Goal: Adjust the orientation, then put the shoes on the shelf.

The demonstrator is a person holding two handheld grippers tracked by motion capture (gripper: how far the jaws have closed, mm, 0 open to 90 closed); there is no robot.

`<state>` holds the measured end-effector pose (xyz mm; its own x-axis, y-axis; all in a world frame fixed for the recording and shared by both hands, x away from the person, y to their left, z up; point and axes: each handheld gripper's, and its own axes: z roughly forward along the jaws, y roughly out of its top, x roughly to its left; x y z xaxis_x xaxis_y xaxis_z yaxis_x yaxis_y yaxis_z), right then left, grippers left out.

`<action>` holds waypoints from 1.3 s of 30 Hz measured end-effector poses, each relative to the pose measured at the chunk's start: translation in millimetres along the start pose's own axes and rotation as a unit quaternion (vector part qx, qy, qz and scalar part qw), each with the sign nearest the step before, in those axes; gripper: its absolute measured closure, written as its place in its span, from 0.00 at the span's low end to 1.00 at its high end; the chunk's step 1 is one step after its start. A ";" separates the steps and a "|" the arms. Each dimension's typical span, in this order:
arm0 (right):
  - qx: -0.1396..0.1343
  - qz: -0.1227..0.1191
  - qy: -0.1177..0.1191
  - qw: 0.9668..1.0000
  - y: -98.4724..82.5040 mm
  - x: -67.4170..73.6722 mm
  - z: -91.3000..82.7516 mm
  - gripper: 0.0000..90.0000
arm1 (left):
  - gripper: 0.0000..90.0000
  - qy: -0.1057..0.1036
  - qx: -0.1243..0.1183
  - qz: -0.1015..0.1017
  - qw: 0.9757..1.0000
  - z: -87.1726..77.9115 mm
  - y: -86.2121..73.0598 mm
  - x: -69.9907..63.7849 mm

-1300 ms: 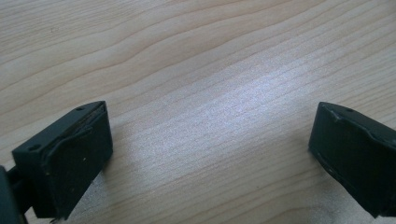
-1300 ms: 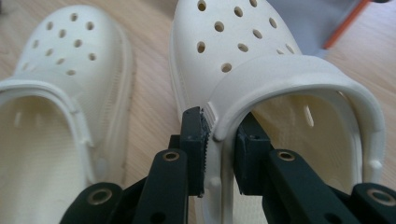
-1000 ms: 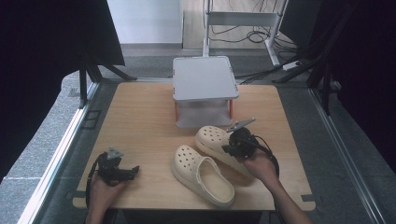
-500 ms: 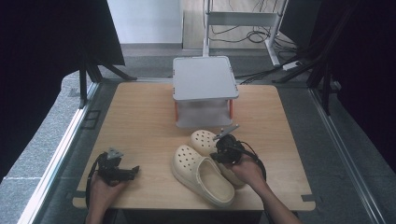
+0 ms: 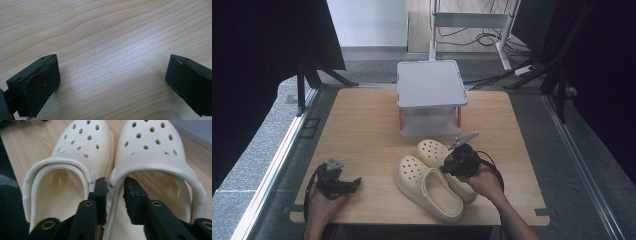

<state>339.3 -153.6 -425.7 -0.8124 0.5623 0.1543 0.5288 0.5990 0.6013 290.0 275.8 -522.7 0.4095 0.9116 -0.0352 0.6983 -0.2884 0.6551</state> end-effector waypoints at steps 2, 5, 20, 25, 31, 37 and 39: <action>0.001 0.002 0.000 1.000 0.5 2.2 1.2 0.85 | 0.00 0.000 0.000 0.000 1.000 0.0 0.0 0.0; 0.010 -0.005 0.000 1.000 1.8 5.5 0.3 0.86 | 0.00 0.000 -0.001 -0.002 1.000 0.1 0.0 -0.2; 0.024 -0.011 0.008 1.000 -5.6 -0.6 -8.4 0.57 | 0.00 0.000 0.001 0.000 1.000 -0.1 0.1 0.0; 0.024 -0.022 0.000 0.999 -11.2 3.9 -11.1 0.36 | 0.00 0.000 0.000 0.001 1.000 -0.1 0.0 0.1; 0.038 -0.030 -0.001 0.999 -16.9 10.1 -3.6 0.22 | 0.00 0.000 0.000 0.001 1.000 -0.1 0.0 0.0; 0.052 -0.035 0.001 0.998 -17.0 15.9 13.2 0.22 | 0.00 0.000 0.000 0.001 1.000 -0.1 0.0 0.1; 0.055 -0.034 0.000 0.998 -15.6 16.2 18.6 0.23 | 0.00 0.000 0.000 0.001 1.000 -0.1 0.0 0.0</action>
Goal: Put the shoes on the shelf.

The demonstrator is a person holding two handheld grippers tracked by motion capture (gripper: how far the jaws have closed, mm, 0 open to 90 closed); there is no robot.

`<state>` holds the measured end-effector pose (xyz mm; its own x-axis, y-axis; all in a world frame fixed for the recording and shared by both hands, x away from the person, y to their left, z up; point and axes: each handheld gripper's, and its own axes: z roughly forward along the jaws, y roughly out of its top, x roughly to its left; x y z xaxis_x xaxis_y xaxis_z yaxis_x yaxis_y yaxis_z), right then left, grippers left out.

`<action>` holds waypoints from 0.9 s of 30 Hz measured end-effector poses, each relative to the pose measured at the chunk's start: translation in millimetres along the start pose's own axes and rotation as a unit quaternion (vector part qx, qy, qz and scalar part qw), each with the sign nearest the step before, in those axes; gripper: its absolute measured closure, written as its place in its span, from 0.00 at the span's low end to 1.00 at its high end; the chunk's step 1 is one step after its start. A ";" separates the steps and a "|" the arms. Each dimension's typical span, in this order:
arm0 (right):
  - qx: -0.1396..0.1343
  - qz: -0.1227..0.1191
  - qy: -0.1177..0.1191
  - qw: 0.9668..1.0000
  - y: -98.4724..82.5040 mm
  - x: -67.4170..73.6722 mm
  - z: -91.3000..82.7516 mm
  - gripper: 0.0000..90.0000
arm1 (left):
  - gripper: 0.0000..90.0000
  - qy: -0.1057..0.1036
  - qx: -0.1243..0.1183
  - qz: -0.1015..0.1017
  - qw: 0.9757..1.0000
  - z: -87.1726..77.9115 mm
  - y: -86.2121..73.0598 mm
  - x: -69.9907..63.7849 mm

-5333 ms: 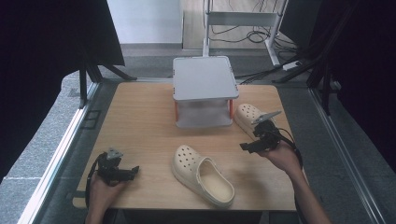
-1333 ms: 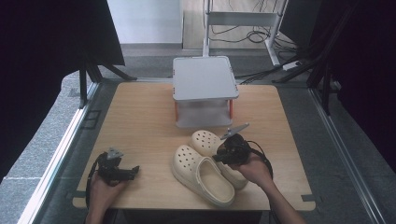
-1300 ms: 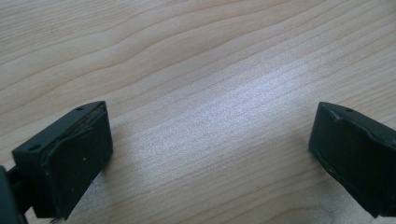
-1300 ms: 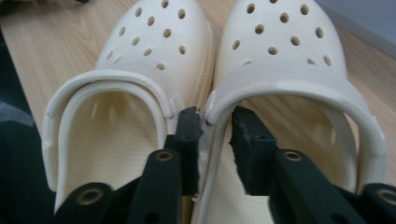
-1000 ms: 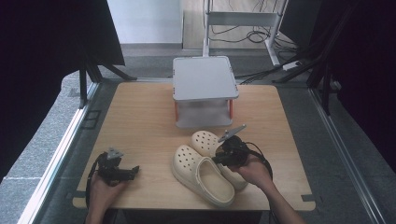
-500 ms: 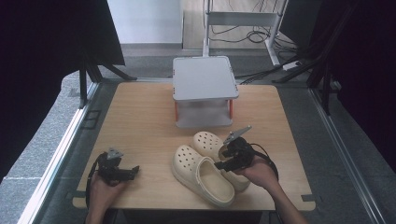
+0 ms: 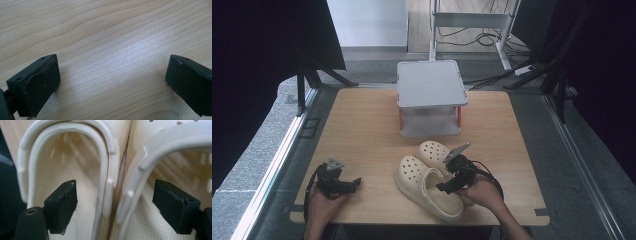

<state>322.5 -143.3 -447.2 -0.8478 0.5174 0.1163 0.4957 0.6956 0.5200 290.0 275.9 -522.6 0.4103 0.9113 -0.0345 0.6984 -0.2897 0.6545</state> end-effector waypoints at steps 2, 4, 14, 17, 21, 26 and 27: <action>0.001 0.001 -0.008 1.000 1.9 0.0 5.0 0.25 | 0.00 0.000 0.000 0.000 1.000 0.0 0.0 0.0; 0.004 0.004 -0.015 1.000 3.8 0.2 9.5 0.29 | 0.00 0.000 0.000 0.000 1.000 0.0 0.0 0.0; 0.001 -0.010 -0.049 0.999 14.7 7.4 19.0 0.58 | 0.00 0.000 0.000 0.000 1.000 0.0 0.0 0.0; 0.011 -0.007 -0.048 0.999 17.4 5.8 20.2 0.65 | 0.00 0.000 0.000 0.000 1.000 0.0 0.0 0.0; 0.008 0.012 -0.032 0.999 16.8 1.7 18.7 0.69 | 0.00 0.000 0.000 0.000 1.000 0.1 0.0 0.0; 0.012 0.023 -0.030 0.999 18.1 1.6 17.5 0.70 | 0.00 0.000 0.000 0.000 1.000 0.1 0.0 0.0; 0.012 0.023 -0.030 0.999 18.1 1.6 17.5 0.70 | 0.00 0.000 0.000 0.000 1.000 0.1 0.0 0.0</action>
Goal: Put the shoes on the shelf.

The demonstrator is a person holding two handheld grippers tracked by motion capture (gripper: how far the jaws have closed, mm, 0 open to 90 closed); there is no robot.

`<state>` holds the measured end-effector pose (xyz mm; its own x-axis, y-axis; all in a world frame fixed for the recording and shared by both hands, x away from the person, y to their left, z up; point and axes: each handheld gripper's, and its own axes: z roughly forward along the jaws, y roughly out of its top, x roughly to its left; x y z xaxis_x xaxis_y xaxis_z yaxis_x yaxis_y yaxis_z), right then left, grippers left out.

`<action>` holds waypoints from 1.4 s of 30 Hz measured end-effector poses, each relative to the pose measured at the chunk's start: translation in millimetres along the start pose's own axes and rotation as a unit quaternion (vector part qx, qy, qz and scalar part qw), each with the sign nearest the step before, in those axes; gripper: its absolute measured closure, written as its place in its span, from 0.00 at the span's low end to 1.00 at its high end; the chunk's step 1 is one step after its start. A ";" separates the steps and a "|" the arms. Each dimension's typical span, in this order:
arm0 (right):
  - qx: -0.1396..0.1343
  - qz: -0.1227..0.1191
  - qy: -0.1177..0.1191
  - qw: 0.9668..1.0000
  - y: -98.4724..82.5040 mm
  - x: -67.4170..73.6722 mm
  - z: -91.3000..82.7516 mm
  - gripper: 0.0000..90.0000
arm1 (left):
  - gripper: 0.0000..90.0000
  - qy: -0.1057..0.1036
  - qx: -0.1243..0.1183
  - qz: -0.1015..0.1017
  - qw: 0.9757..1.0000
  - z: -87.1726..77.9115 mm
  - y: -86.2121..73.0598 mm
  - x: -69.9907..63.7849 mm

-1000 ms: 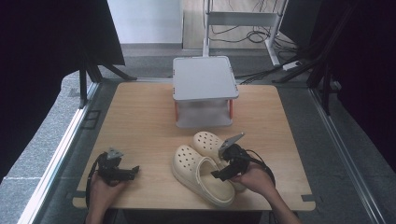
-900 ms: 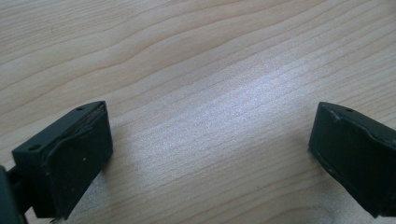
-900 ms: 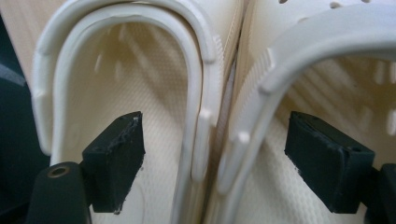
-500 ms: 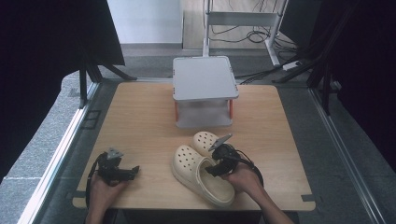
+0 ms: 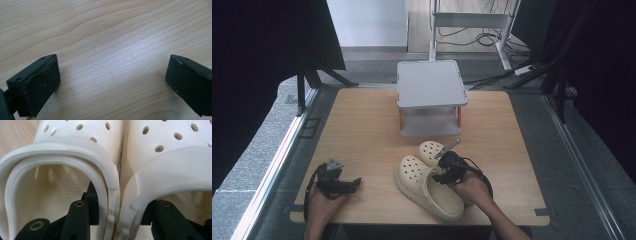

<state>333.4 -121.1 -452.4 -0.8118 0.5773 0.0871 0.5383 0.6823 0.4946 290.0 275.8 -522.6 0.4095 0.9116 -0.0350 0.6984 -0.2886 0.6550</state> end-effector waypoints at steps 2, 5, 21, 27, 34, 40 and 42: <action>0.003 0.002 -0.002 1.000 0.8 -0.7 -2.6 0.71 | 0.00 0.000 0.000 0.000 1.000 0.0 0.0 0.0; 0.002 0.005 0.005 1.000 1.3 -1.2 -8.8 0.71 | 0.00 0.000 0.000 0.000 1.000 0.0 0.0 0.0; -0.007 0.011 0.010 1.000 10.3 -5.8 -56.0 0.71 | 0.00 0.000 -0.001 0.000 1.000 0.1 0.0 0.0; -0.015 0.014 0.012 1.000 17.7 -7.9 -77.4 0.71 | 0.00 0.000 0.000 0.000 1.000 0.1 0.0 0.0; -0.020 0.020 0.001 1.000 26.5 -11.7 -98.9 0.71 | 0.00 0.000 0.000 0.000 1.000 0.0 0.0 0.1; -0.027 0.030 -0.002 0.999 37.0 -14.0 -120.5 0.71 | 0.00 0.000 -0.001 -0.001 1.000 0.1 0.0 0.0; -0.030 0.033 -0.003 0.999 41.1 -14.8 -127.8 0.71 | 0.00 0.000 0.000 0.001 1.000 0.1 0.1 0.2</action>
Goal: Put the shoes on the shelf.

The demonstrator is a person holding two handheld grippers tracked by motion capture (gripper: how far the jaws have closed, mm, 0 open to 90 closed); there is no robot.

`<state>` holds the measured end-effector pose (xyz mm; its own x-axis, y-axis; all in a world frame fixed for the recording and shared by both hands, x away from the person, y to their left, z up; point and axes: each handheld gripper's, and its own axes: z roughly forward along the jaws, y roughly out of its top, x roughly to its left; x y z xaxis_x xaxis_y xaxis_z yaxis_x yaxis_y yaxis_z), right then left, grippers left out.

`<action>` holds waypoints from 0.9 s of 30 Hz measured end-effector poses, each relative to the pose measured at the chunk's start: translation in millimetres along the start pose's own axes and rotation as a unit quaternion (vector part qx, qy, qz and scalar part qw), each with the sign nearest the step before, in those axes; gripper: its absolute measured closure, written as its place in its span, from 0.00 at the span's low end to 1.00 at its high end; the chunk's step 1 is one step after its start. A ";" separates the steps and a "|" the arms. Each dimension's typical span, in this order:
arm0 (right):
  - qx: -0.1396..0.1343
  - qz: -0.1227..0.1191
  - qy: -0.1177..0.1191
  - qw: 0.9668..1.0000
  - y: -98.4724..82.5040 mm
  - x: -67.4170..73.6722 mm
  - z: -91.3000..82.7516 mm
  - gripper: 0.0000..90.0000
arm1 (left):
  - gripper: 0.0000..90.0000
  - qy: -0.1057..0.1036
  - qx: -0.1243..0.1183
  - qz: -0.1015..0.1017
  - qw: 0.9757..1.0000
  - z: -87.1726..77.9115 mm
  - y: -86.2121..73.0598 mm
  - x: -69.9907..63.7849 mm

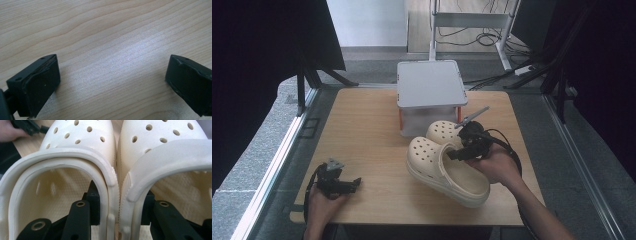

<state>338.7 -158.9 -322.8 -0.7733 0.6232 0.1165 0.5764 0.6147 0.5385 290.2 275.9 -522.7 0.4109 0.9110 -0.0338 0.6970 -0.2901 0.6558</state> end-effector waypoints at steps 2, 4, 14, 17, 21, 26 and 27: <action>-0.003 0.002 -0.002 1.000 5.0 -0.7 -6.9 0.71 | 0.00 0.000 0.000 0.000 1.000 0.0 0.0 0.0; -0.008 0.006 -0.006 1.000 10.2 -1.6 -13.2 0.71 | 0.00 0.000 0.000 0.000 1.000 0.0 0.0 0.0; -0.021 0.026 -0.026 0.999 41.6 -4.7 -33.4 0.71 | 0.00 -0.001 0.000 -0.001 1.000 -0.1 0.1 -0.1; -0.025 0.033 -0.029 0.999 51.5 -6.7 -36.3 0.71 | 0.00 -0.001 0.000 -0.001 1.000 -0.1 0.1 -0.1; -0.026 0.046 -0.040 0.998 67.3 -10.1 -38.6 0.71 | 0.00 -0.001 0.000 -0.001 1.000 -0.1 0.1 -0.1; -0.031 0.071 -0.057 0.995 88.2 -17.4 -37.0 0.71 | 0.00 -0.002 0.001 0.000 1.000 -0.3 0.2 0.1; -0.032 0.073 -0.060 0.995 91.1 -18.7 -36.4 0.71 | 0.00 -0.002 0.001 -0.001 1.000 -0.2 0.2 0.0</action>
<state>396.0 -132.2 -245.5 -0.6436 0.7589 0.0991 0.6594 0.4841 0.5752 290.2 276.0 -522.4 0.4124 0.9102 -0.0381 0.6989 -0.2892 0.6542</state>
